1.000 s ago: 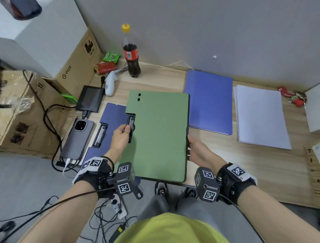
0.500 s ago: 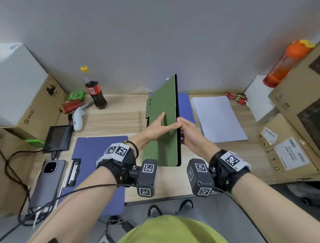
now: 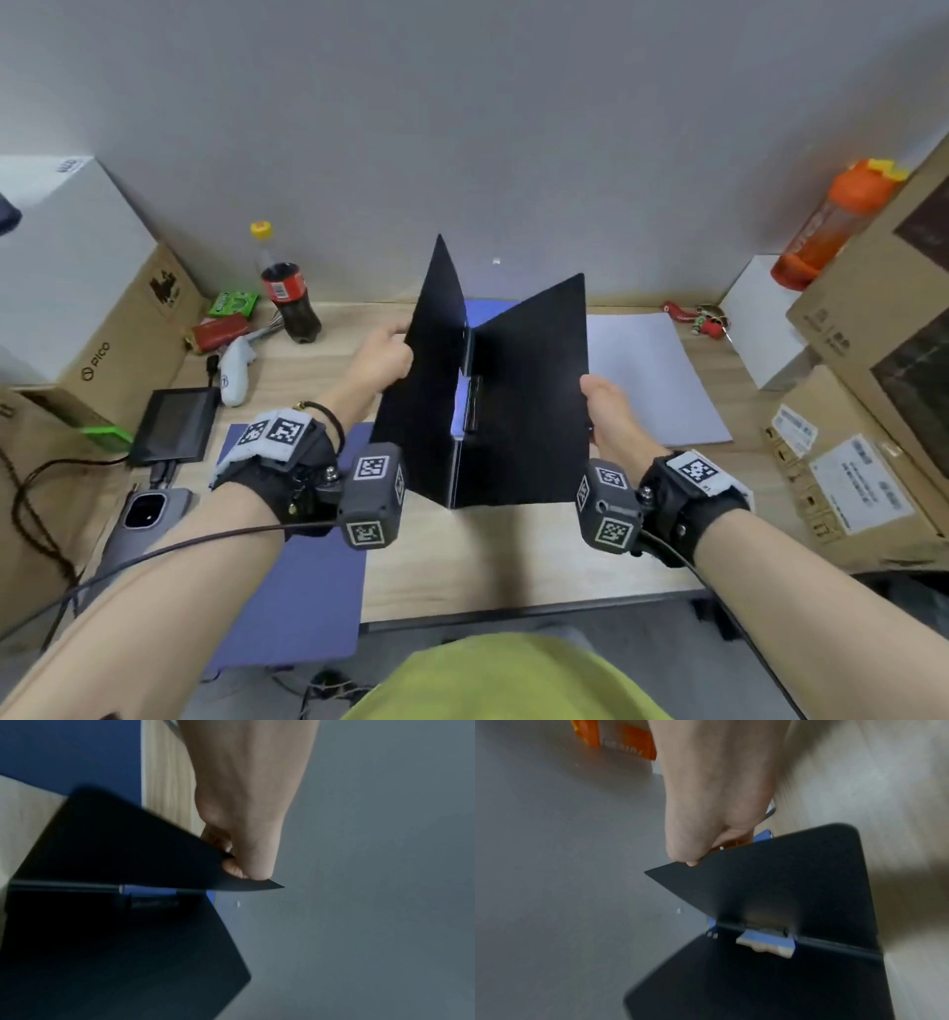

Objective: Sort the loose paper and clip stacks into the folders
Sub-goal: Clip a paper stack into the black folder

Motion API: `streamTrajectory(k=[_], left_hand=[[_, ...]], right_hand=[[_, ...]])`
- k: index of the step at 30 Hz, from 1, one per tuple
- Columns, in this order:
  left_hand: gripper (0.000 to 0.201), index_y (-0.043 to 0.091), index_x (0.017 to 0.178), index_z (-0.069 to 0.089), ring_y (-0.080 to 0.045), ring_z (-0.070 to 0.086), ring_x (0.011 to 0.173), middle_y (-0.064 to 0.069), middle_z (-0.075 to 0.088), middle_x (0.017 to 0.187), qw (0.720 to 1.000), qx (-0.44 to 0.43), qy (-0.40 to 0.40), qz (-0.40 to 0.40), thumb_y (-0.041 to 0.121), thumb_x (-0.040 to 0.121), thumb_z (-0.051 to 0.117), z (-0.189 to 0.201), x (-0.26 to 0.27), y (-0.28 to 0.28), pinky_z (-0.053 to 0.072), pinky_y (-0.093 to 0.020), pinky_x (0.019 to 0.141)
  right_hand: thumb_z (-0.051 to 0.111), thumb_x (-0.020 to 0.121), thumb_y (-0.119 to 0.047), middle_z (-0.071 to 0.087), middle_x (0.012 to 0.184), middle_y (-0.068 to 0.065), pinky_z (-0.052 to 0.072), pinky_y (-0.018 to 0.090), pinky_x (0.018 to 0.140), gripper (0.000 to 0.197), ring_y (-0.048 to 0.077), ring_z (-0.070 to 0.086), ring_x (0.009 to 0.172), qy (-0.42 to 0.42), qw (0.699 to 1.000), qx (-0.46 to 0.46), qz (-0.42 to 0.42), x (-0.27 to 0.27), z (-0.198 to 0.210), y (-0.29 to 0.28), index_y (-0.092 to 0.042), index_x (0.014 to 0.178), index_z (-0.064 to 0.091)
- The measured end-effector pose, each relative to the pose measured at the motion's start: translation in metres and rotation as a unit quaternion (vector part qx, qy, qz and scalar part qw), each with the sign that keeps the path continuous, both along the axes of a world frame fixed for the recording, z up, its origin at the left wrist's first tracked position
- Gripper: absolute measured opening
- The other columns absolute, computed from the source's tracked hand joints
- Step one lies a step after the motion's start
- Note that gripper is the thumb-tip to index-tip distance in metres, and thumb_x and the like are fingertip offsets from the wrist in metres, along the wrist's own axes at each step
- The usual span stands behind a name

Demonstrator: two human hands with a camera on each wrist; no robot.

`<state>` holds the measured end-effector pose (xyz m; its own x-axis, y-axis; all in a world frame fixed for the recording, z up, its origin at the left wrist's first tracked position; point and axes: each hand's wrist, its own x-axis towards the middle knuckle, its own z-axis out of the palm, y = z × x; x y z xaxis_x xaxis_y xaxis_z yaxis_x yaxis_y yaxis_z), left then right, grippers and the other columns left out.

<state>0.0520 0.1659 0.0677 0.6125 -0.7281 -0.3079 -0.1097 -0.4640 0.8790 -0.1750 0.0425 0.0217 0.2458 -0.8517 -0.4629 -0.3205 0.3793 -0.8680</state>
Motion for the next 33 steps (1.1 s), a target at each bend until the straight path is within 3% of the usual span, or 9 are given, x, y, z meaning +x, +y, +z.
streamTrajectory(k=[5, 9, 11, 14, 17, 20, 26, 30, 33], left_hand=[[0.032, 0.001, 0.073, 0.051, -0.017, 0.030, 0.034, -0.007, 0.033, 0.037, 0.991, 0.000, -0.007, 0.132, -0.017, 0.078, 0.025, -0.032, 0.050, 0.051, 0.014, -0.014, 0.031], [0.033, -0.008, 0.103, 0.060, -0.011, 0.047, 0.034, -0.011, 0.050, 0.046, 0.975, 0.075, -0.022, 0.206, -0.008, 0.082, 0.035, -0.074, 0.063, 0.081, 0.030, -0.016, 0.036], [0.041, 0.000, 0.122, 0.056, -0.030, 0.064, 0.090, -0.022, 0.066, 0.099, 0.957, 0.137, -0.058, 0.249, 0.004, 0.083, 0.043, -0.094, 0.064, 0.089, 0.050, -0.033, 0.074], [0.061, 0.007, 0.144, 0.035, -0.038, 0.034, 0.135, -0.019, 0.041, 0.144, 0.947, 0.194, -0.097, 0.237, 0.009, 0.085, 0.051, -0.114, 0.064, 0.092, 0.030, -0.044, 0.109], [0.067, 0.006, 0.148, 0.031, -0.033, 0.027, 0.142, -0.017, 0.031, 0.153, 0.970, 0.186, -0.093, 0.127, 0.006, 0.086, 0.054, -0.132, 0.062, 0.081, 0.024, -0.041, 0.115], [0.065, 0.013, 0.149, 0.032, -0.024, 0.012, 0.149, -0.014, 0.013, 0.160, 0.977, 0.209, -0.044, 0.029, 0.005, 0.088, 0.053, -0.152, 0.052, 0.070, 0.014, -0.034, 0.118], [0.061, 0.020, 0.147, 0.038, -0.041, 0.006, 0.147, -0.011, 0.004, 0.162, 0.951, 0.307, 0.007, -0.029, 0.014, 0.088, 0.054, -0.180, 0.035, 0.067, 0.010, -0.042, 0.119], [0.054, 0.017, 0.143, 0.046, -0.035, 0.010, 0.147, -0.010, 0.013, 0.161, 0.953, 0.302, 0.020, 0.028, 0.013, 0.089, 0.050, -0.177, 0.036, 0.061, 0.012, -0.039, 0.118], [0.060, 0.012, 0.125, 0.061, -0.034, 0.025, 0.140, -0.016, 0.035, 0.151, 0.946, 0.319, -0.002, 0.048, 0.034, 0.071, 0.048, -0.197, 0.048, 0.056, 0.025, -0.044, 0.115]], right_hand=[[0.028, 0.095, -0.006, 0.046, 0.078, 0.010, 0.036, 0.022, 0.048, 0.024, 0.019, 0.043, 0.068, 0.096, 0.995, -0.020, 0.001, -0.026, -0.018, -0.018, -0.007, 0.088, 0.051], [0.037, 0.092, 0.002, 0.057, 0.082, 0.022, 0.046, 0.023, 0.047, 0.028, 0.030, 0.057, 0.065, 0.101, 0.995, -0.005, -0.020, -0.036, -0.038, -0.011, -0.001, 0.112, 0.056], [0.042, 0.090, 0.001, 0.059, 0.095, 0.014, 0.046, 0.024, 0.055, 0.036, 0.022, 0.058, 0.067, 0.098, 0.994, 0.028, -0.033, -0.040, -0.053, -0.009, -0.007, 0.123, 0.051], [0.043, 0.092, 0.000, 0.056, 0.111, 0.011, 0.039, 0.026, 0.072, 0.040, 0.023, 0.051, 0.092, 0.129, 0.990, 0.061, 0.021, -0.042, -0.068, -0.003, -0.005, 0.132, 0.043], [0.042, 0.095, 0.002, 0.057, 0.121, 0.006, 0.044, 0.027, 0.074, 0.034, 0.023, 0.052, 0.102, 0.141, 0.981, 0.091, 0.097, -0.040, -0.062, 0.010, -0.004, 0.127, 0.049], [0.039, 0.099, -0.007, 0.048, 0.135, 0.011, 0.038, 0.038, 0.102, 0.037, 0.030, 0.043, 0.128, 0.181, 0.968, 0.129, 0.114, -0.040, -0.058, 0.019, -0.005, 0.136, 0.043], [0.041, 0.097, -0.006, 0.047, 0.138, 0.016, 0.036, 0.035, 0.102, 0.038, 0.032, 0.048, 0.122, 0.200, 0.960, 0.146, 0.133, -0.038, -0.090, 0.020, -0.004, 0.135, 0.045], [0.041, 0.097, -0.005, 0.040, 0.143, 0.029, 0.032, 0.045, 0.108, 0.042, 0.041, 0.041, 0.129, 0.190, 0.960, 0.151, 0.142, -0.034, -0.096, 0.012, 0.006, 0.137, 0.038], [0.040, 0.098, -0.008, 0.034, 0.152, 0.013, 0.027, 0.040, 0.112, 0.049, 0.029, 0.033, 0.138, 0.169, 0.961, 0.163, 0.145, -0.032, -0.094, 0.005, -0.008, 0.147, 0.033]])
